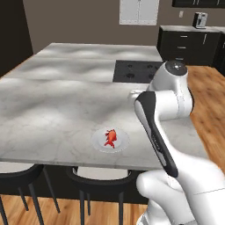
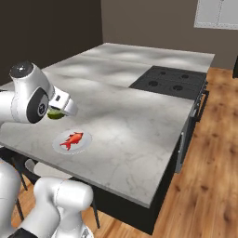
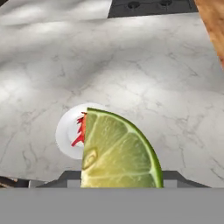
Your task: Take the lemon wedge from the fridge and place it on the plate with fish on the dining counter.
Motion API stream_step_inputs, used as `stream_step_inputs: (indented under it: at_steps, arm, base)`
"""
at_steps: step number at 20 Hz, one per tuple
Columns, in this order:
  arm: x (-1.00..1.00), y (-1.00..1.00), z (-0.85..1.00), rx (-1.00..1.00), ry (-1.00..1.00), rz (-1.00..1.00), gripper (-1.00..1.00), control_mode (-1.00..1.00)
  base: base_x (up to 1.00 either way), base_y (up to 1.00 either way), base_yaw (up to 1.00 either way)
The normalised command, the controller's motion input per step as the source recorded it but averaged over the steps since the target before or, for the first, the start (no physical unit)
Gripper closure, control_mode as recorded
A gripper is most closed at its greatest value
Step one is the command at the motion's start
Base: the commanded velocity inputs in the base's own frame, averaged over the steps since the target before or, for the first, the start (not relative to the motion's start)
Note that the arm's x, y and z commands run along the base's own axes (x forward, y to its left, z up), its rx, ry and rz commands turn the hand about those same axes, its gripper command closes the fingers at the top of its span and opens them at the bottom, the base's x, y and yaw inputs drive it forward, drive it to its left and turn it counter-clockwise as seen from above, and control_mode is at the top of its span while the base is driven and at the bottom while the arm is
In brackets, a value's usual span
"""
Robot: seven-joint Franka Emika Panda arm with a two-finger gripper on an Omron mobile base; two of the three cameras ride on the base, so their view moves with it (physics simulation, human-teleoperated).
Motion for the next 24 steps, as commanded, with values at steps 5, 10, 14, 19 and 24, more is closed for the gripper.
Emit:
stream_step_inputs:
  at_steps: [5, 10, 14, 19, 24]
  arm:
    - [0.43, 0.54, -0.18, 0.0, 0.18, 0.02, 1.0, -1.0]
    - [0.17, 0.03, -0.32, 0.0, 0.0, 0.01, 1.0, -1.0]
    - [0.15, -0.06, -0.73, 0.0, 0.0, 0.0, 1.0, -1.0]
    - [0.4, -0.19, -0.67, 0.0, 0.0, 0.0, 1.0, -1.0]
    - [0.72, -0.03, -0.52, 0.0, 0.0, 0.0, 1.0, -1.0]
  base:
    - [0.0, 0.0, 0.0]
    - [0.0, 0.0, 0.0]
    - [0.0, 0.0, 0.0]
    - [0.0, 0.0, 0.0]
    - [0.0, 0.0, 0.0]
